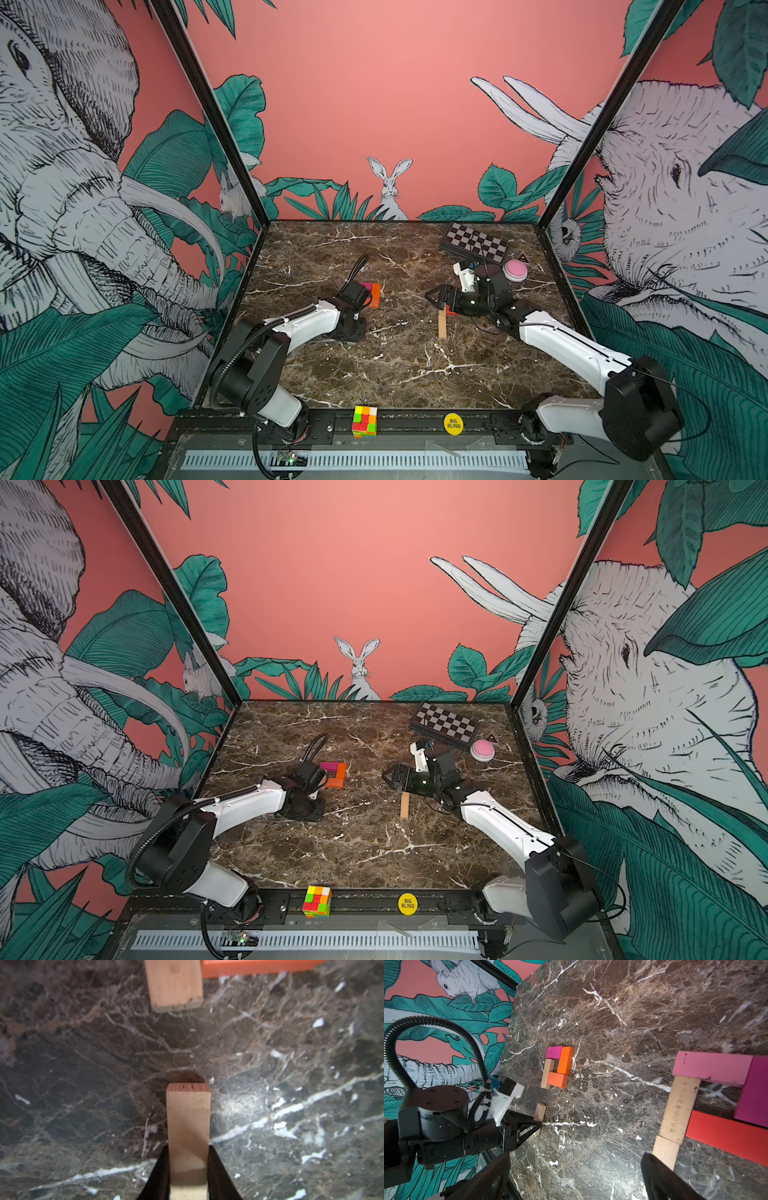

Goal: Assemble the letter p with building blocks
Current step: Assemble the building block at the center of the board.

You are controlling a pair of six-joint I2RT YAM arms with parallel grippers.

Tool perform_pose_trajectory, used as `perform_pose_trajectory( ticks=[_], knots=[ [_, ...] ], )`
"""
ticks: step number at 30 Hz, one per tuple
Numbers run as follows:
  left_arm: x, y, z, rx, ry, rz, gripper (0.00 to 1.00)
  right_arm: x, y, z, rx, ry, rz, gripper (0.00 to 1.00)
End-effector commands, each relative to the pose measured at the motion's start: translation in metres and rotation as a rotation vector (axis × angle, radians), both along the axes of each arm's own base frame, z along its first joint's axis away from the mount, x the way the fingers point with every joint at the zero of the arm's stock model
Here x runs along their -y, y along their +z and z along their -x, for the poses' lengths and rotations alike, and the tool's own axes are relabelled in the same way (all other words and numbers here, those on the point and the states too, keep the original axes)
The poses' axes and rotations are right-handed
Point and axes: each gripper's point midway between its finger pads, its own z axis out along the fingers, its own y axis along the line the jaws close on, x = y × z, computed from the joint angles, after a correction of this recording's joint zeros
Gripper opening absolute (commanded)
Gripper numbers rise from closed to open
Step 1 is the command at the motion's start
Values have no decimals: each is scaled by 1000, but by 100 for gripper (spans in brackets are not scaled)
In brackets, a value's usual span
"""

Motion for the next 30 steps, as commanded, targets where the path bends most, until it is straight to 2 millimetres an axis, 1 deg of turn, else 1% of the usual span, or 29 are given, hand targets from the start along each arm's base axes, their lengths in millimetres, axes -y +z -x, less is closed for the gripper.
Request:
perform_pose_trajectory(
  ticks=[1, 5, 9, 30],
  knots=[
    [-6, -3, -3, -18, 37, -39, 15, -1, 13, -3, 48, -8, -35, 98],
    [-2, -5, -8, -16, 40, -31, 15, -1, 12, -2, 49, -13, -44, 98],
    [-7, -3, -11, -19, 55, -68, 15, 0, 10, -1, 46, -13, -42, 98],
    [-5, -8, -19, -42, 84, -92, 17, 3, 0, 2, 29, -24, -42, 98]
  ],
)
